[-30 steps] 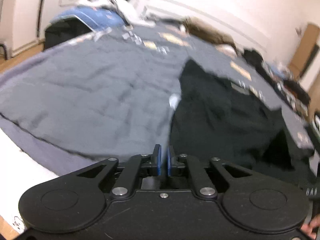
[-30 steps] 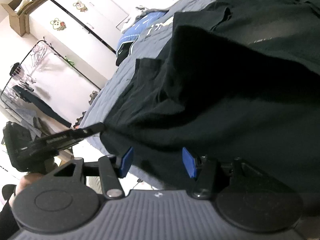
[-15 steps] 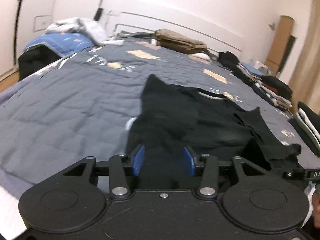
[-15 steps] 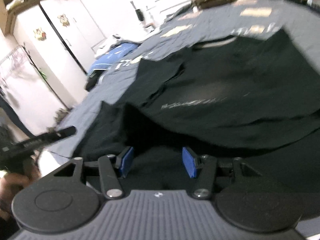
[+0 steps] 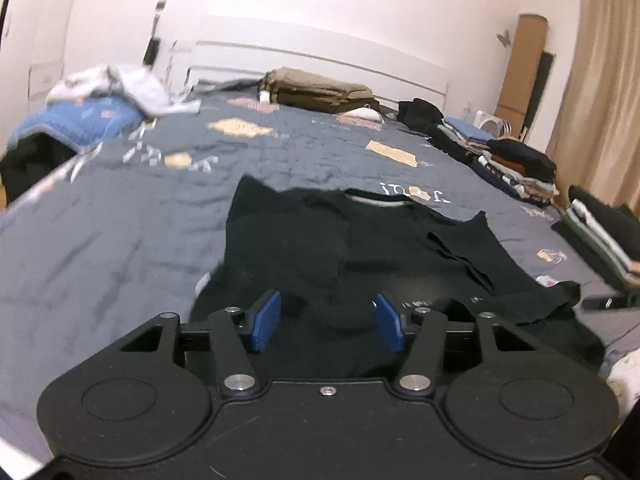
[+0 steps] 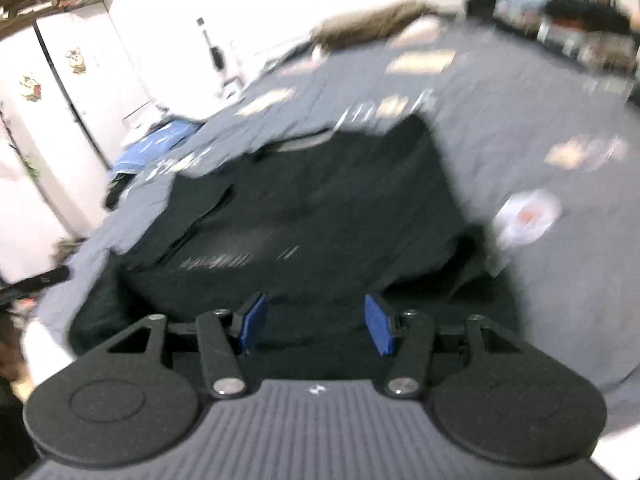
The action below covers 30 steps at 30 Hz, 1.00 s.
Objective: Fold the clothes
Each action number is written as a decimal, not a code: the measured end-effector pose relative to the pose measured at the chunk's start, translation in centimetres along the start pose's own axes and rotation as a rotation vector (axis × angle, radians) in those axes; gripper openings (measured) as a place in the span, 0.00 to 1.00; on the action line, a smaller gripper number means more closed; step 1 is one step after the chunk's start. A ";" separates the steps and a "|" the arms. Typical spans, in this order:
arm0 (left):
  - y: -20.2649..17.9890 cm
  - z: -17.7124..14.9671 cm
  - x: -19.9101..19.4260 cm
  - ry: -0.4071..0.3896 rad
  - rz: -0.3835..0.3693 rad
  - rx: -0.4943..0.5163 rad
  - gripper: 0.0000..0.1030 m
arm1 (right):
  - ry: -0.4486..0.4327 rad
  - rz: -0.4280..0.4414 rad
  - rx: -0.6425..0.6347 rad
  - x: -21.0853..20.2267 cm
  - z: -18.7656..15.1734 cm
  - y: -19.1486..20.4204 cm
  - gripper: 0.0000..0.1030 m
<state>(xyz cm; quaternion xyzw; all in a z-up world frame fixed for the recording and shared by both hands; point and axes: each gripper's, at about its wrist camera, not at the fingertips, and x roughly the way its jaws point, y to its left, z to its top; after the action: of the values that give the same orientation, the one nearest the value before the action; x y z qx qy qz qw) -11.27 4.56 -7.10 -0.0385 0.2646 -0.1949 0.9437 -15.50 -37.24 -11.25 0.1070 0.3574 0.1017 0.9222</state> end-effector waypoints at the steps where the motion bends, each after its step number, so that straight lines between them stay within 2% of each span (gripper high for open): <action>1: 0.0 0.4 0.3 -0.004 0.008 0.014 0.53 | -0.011 -0.020 -0.030 0.0 0.4 -0.2 0.54; 5: 0.6 1.1 1.6 0.018 0.027 -0.022 0.53 | -0.033 -0.090 -0.185 0.9 1.6 -0.5 0.54; 7: 0.7 1.3 2.1 0.031 0.032 -0.037 0.53 | -0.004 -0.110 -0.285 1.9 1.6 -0.2 0.54; 10: 0.3 1.6 2.0 0.021 0.038 0.002 0.53 | 0.049 -0.117 -0.436 2.8 1.2 0.8 0.54; 14: 0.2 2.0 1.7 0.009 0.020 0.000 0.53 | 0.109 -0.147 -0.656 4.6 0.6 2.3 0.55; 18: 0.4 1.4 2.3 0.021 0.023 -0.005 0.54 | 0.116 -0.183 -0.786 6.5 0.1 3.1 0.54; 19: 0.5 1.1 2.7 0.027 0.024 -0.008 0.54 | 0.108 -0.191 -0.781 6.8 0.3 3.0 0.54; 20: 0.7 0.8 3.0 0.032 0.025 -0.011 0.54 | 0.091 -0.195 -0.742 6.9 0.7 2.6 0.48; 21: 0.8 0.6 3.4 0.041 0.029 -0.012 0.54 | 0.073 -0.199 -0.694 6.9 1.2 2.2 0.35; 22: 0.7 0.5 3.7 0.068 0.051 0.001 0.54 | 0.050 -0.206 -0.632 6.7 1.8 1.7 0.29; 23: 0.6 0.4 3.5 0.056 0.046 0.024 0.54 | 0.028 -0.208 -0.576 6.6 2.4 1.1 0.17; 25: 0.4 0.2 3.3 0.037 0.050 0.061 0.54 | -0.036 -0.189 -0.485 5.9 3.5 0.2 0.13; 27: 0.5 0.3 3.5 0.038 0.049 0.055 0.54 | -0.093 -0.185 -0.393 5.6 4.9 -0.7 0.07; 30: 0.7 0.4 4.0 0.046 0.073 0.055 0.54 | -0.163 -0.190 -0.245 5.9 6.8 -2.5 0.06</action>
<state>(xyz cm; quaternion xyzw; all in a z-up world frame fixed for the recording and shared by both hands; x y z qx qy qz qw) -7.74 3.64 -8.82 0.0017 0.2818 -0.1684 0.9446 -6.31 -38.87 -10.80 -0.0326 0.2749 0.0480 0.9597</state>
